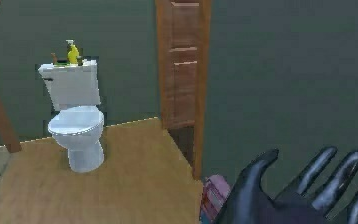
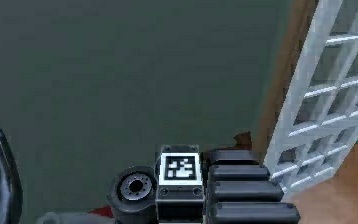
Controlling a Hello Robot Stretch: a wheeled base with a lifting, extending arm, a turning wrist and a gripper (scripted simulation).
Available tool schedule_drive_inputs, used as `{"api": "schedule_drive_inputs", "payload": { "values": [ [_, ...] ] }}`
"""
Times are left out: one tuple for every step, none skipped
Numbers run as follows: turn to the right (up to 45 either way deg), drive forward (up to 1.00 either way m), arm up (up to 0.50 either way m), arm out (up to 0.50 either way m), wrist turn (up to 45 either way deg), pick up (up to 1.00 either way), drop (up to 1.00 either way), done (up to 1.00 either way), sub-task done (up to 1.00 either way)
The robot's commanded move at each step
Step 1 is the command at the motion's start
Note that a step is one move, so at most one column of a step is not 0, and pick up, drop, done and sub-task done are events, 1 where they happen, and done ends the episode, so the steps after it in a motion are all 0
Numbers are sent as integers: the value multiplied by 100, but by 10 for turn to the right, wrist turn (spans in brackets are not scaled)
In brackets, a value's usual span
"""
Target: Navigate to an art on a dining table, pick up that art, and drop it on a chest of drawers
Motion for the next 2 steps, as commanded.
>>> {"api": "schedule_drive_inputs", "payload": {
  "values": [
    [0,5,0,0,0,0,0,0,0],
    [420,0,0,0,0,0,0,0,0]
  ]
}}
